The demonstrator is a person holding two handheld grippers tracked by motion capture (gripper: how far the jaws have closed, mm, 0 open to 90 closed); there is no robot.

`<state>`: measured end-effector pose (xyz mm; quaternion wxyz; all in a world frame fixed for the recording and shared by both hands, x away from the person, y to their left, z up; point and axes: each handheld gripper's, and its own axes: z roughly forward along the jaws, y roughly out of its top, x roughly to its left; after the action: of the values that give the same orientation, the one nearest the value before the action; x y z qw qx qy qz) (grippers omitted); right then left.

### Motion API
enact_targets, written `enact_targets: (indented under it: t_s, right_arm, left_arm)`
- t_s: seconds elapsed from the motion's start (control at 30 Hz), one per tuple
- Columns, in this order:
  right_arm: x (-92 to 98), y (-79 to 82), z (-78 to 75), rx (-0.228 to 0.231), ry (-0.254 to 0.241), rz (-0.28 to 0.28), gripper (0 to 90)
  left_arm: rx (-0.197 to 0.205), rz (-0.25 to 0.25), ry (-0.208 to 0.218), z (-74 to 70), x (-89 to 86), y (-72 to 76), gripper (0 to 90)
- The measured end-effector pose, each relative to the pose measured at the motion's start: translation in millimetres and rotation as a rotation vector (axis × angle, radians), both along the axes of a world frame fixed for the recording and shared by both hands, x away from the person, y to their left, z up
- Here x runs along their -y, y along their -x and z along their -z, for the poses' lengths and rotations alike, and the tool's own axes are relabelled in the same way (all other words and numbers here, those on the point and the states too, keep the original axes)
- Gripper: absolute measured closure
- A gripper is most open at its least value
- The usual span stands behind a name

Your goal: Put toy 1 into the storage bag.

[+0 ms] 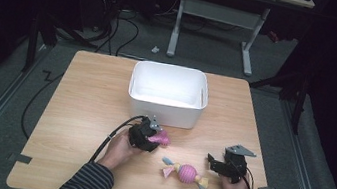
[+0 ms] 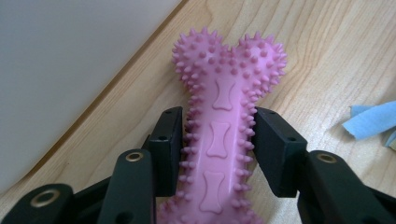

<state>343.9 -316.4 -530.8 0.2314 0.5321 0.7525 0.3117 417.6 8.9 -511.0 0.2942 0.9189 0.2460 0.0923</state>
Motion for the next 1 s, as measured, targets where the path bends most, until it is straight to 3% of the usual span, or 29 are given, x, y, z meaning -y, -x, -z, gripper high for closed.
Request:
enact_targets:
  t_s: [0.4, 1.0]
  right_arm:
    - [-0.1, 0.0, -0.1, -0.001, -0.001, 0.001, 24.2]
    - [-0.1, 0.1, -0.1, -0.001, 0.000, 0.001, 24.2]
  left_arm:
    - [0.038, 0.029, -0.022, -1.1, 1.3, 4.0, 59.0]
    - [0.035, 0.051, 0.053, -21.3, -7.9, 14.5, 59.5]
